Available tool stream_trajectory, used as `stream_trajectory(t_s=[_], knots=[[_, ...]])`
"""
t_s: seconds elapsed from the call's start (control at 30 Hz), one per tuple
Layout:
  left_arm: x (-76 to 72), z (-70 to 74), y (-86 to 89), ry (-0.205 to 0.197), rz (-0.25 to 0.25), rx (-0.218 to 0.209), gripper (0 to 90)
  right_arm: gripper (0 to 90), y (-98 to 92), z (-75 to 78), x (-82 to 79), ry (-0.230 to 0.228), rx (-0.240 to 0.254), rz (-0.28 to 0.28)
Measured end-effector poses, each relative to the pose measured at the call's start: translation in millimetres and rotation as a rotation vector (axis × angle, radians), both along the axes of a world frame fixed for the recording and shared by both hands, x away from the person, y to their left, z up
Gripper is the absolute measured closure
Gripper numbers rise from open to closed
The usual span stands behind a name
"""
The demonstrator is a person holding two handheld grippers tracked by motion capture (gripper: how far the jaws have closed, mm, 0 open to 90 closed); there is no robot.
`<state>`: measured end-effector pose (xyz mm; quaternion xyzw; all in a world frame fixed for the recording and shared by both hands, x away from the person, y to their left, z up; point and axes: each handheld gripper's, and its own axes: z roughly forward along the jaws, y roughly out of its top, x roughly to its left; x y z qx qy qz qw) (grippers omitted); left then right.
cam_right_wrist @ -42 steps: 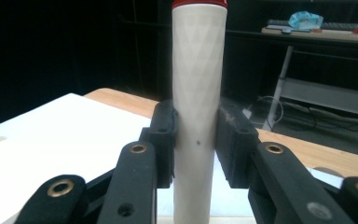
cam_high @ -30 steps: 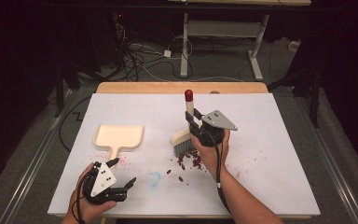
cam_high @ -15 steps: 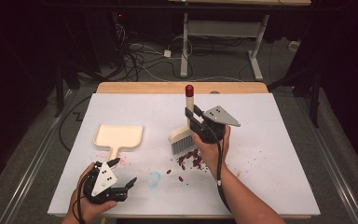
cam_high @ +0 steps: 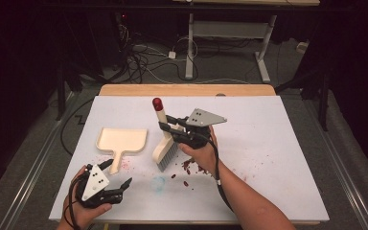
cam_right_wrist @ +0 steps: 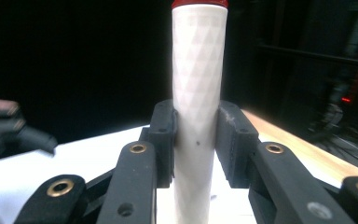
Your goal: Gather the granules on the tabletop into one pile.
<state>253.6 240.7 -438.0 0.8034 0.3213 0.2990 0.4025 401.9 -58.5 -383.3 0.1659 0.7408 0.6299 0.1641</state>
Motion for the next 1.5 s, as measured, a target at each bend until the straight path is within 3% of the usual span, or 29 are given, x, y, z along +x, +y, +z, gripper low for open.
stream_trajectory(t_s=[0.1, 0.23, 0.37, 0.93, 1.1, 1.33, 1.5], knots=[[1.3, 0.6, 5.2, 0.005, 0.017, -0.03, 17.6, 70.6, 10.0, -5.7, 1.1, 0.003, -0.032, 0.078], [1.9, -0.5, 4.5, 0.016, 0.013, -0.032, 17.6, 70.5, 16.1, -14.5, 7.0, 0.023, -0.062, 0.144], [0.4, -1.4, 0.0, 0.019, -0.003, -0.023, 17.6, 70.6, 11.0, -16.2, 13.1, 0.041, -0.047, 0.18], [2.0, -4.0, -7.1, 0.042, -0.018, 0.001, 18.0, 70.6, -61.1, -16.3, 19.3, 0.049, -0.012, 0.136], [2.8, -3.5, -9.6, 0.031, -0.026, 0.013, 18.1, 70.5, -63.2, -14.1, 16.9, 0.036, -0.02, 0.127], [2.3, -3.6, -8.5, 0.041, -0.02, 0.008, 18.1, 70.5, -62.0, 1.3, 6.8, 0.014, 0.042, 0.134], [2.0, -3.3, -6.7, 0.029, -0.022, 0.009, 18.1, 70.5, -61.8, 15.6, -15.9, -0.026, 0.025, 0.053]])
